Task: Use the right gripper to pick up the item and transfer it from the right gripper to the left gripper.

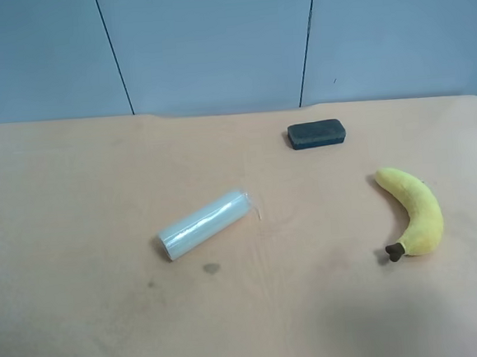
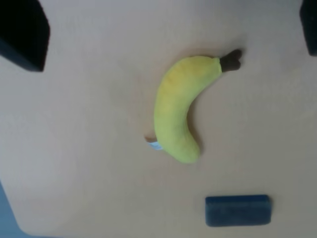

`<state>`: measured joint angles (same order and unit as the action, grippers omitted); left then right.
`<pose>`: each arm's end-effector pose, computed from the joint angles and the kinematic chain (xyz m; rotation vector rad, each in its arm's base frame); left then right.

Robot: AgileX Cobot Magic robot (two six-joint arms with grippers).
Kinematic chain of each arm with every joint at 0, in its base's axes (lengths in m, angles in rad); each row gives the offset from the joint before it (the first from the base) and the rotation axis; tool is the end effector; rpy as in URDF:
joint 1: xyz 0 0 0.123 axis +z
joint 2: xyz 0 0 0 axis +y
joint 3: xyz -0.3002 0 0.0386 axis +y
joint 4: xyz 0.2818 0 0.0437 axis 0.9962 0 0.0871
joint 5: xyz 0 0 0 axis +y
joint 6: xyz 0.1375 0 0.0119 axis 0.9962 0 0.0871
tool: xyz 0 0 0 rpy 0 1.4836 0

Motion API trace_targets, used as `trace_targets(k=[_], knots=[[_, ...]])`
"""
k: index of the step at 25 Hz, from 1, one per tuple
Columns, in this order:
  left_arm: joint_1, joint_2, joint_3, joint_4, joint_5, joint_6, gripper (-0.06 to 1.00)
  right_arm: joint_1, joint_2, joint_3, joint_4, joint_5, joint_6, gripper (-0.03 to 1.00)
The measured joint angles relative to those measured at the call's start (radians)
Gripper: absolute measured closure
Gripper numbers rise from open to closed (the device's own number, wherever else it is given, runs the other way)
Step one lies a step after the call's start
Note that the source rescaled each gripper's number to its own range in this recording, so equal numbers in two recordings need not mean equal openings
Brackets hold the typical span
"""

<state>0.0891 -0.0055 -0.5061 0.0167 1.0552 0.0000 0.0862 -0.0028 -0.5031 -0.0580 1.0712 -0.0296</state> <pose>0.0474 0.0062 0.2751 -0.0911 2.0259 0.0762 0.0478 -0.0029 0.2721 -0.1153 2.0444 -0.0342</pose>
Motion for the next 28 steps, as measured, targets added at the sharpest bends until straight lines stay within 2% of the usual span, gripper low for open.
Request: trace_targets(k=[28], knots=[[0.0, 0.0, 0.0, 0.0, -0.001, 0.0, -0.06, 0.0, 0.0, 0.0, -0.003, 0.0, 0.024, -0.03]])
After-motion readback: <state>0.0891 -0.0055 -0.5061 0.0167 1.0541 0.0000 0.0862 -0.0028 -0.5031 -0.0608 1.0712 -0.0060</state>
